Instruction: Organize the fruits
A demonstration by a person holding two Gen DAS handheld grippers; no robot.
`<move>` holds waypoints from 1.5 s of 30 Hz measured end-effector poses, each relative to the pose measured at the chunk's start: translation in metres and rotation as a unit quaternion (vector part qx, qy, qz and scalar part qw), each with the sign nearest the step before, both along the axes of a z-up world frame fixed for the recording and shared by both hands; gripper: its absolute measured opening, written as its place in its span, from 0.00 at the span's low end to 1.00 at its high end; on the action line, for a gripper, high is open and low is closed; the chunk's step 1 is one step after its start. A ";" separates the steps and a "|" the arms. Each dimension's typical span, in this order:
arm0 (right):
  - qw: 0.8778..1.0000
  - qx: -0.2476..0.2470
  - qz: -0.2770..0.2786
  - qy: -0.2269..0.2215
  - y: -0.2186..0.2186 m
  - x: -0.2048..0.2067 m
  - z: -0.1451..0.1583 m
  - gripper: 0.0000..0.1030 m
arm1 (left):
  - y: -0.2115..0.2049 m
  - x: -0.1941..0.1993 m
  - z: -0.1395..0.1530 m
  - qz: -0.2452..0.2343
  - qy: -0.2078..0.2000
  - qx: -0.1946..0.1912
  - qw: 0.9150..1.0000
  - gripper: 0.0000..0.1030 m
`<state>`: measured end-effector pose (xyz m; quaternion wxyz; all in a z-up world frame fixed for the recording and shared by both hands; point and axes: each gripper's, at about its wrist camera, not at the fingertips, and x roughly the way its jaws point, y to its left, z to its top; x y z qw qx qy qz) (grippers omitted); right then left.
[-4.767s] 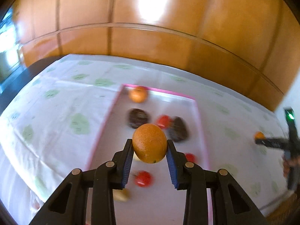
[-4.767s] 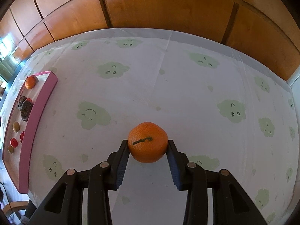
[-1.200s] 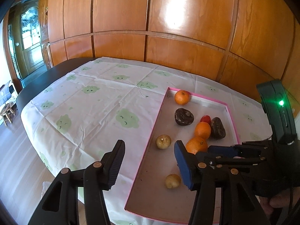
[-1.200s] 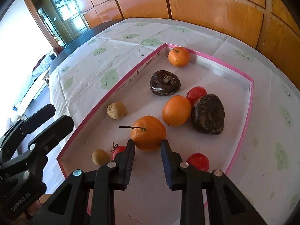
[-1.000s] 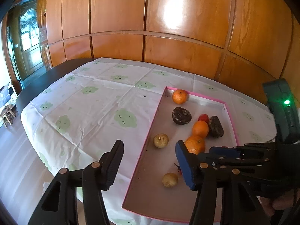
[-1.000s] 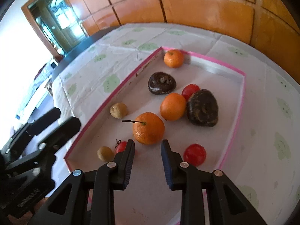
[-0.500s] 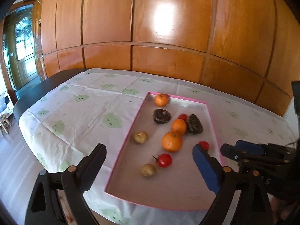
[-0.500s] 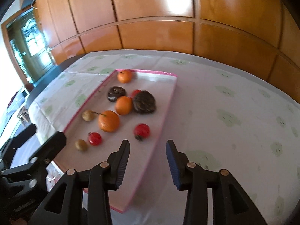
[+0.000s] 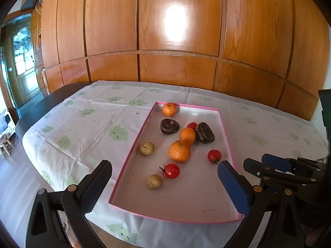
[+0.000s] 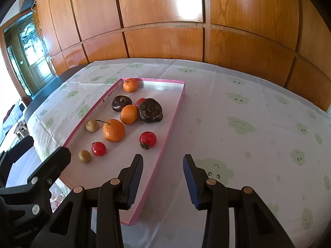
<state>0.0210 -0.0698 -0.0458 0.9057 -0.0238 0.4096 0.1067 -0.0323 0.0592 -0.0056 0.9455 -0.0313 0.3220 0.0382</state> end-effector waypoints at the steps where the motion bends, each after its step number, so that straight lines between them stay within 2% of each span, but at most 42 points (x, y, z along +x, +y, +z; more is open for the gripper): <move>1: 1.000 0.000 0.000 0.000 0.000 0.000 0.000 0.39 | 0.000 0.000 0.000 0.002 0.000 0.001 1.000 1.00; 26: 1.000 -0.010 0.012 -0.012 0.006 -0.003 0.003 0.39 | 0.008 0.000 0.002 0.028 -0.008 0.008 1.000 1.00; 45: 1.000 -0.012 0.020 -0.010 0.008 -0.003 0.001 0.39 | 0.010 -0.001 0.000 0.031 -0.002 0.004 1.000 1.00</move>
